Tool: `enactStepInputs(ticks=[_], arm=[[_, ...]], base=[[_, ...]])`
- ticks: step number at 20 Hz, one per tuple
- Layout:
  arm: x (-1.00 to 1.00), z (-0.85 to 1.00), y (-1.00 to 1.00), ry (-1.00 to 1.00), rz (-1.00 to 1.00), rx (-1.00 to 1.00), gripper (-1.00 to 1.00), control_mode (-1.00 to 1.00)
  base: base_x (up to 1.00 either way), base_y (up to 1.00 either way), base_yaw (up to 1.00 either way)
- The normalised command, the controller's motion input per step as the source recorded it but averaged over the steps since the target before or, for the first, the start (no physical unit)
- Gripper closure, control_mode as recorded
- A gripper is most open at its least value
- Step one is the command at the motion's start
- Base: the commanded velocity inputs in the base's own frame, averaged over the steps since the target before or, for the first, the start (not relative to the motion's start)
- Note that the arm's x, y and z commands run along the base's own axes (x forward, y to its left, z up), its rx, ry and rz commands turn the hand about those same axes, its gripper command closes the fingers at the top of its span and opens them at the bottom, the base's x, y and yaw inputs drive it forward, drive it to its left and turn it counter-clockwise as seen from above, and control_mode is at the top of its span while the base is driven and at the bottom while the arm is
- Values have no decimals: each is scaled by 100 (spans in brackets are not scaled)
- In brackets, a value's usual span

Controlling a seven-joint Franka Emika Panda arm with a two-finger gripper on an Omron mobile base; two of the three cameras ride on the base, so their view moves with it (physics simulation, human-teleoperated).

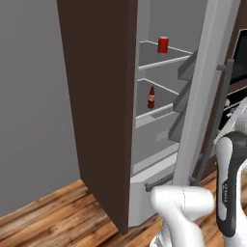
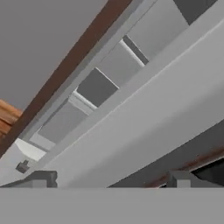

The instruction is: Open the fridge, grab two sodas, and place both sodas inside the bowl with ice on the dining counter.

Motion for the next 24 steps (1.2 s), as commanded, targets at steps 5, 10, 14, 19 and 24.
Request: enactStepInputs(ticks=[5, 10, 14, 19, 24], arm=[[4, 40, 100, -7, 0, -48, -100, -100], [43, 22, 87, 2, -3, -37, -100, -100], [95, 0, 39, 12, -18, -22, -100, -100], [98, 0, 1, 10, -17, -13, -100, -100], [65, -6, -18, 2, -16, -7, -100, -100]], base=[[0, 0, 0], [0, 0, 0], [0, 0, 0], [0, 0, 0], [0, 0, 0]])
